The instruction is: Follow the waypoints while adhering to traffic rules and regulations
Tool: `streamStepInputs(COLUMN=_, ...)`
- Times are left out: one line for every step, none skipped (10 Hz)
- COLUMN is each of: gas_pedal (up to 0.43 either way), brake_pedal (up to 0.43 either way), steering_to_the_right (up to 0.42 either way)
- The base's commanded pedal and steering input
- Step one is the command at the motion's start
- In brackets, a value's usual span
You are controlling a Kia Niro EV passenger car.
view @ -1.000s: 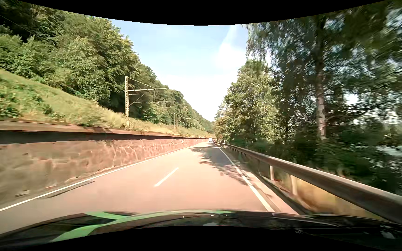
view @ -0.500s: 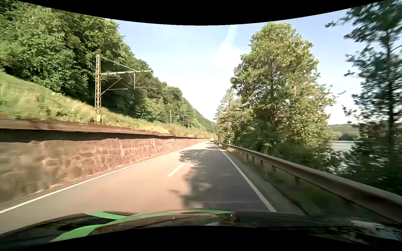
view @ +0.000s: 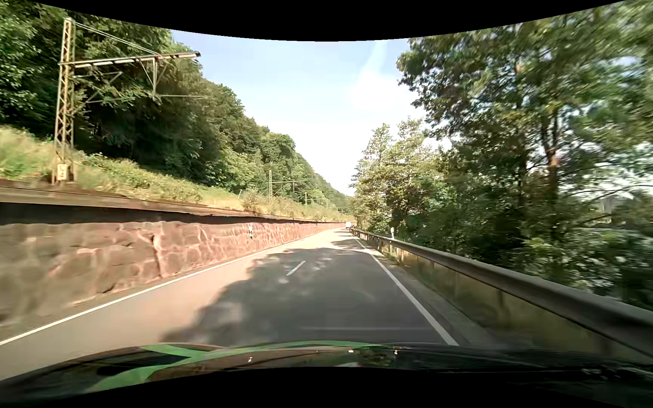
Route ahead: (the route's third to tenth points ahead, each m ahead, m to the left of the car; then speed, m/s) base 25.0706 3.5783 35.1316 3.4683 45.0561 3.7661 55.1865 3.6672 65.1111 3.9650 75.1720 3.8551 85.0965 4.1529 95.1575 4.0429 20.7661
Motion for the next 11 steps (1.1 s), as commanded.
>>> streamStepInputs(gas_pedal=0.248, brake_pedal=0.0, steering_to_the_right=-0.005)
streamStepInputs(gas_pedal=0.248, brake_pedal=0.0, steering_to_the_right=-0.005)
streamStepInputs(gas_pedal=0.26, brake_pedal=0.0, steering_to_the_right=-0.005)
streamStepInputs(gas_pedal=0.268, brake_pedal=0.0, steering_to_the_right=-0.005)
streamStepInputs(gas_pedal=0.268, brake_pedal=0.0, steering_to_the_right=-0.005)
streamStepInputs(gas_pedal=0.268, brake_pedal=0.0, steering_to_the_right=-0.005)
streamStepInputs(gas_pedal=0.26, brake_pedal=0.0, steering_to_the_right=-0.005)
streamStepInputs(gas_pedal=0.26, brake_pedal=0.0, steering_to_the_right=-0.005)
streamStepInputs(gas_pedal=0.26, brake_pedal=0.0, steering_to_the_right=-0.005)
streamStepInputs(gas_pedal=0.24, brake_pedal=0.0, steering_to_the_right=-0.005)
streamStepInputs(gas_pedal=0.24, brake_pedal=0.0, steering_to_the_right=-0.005)
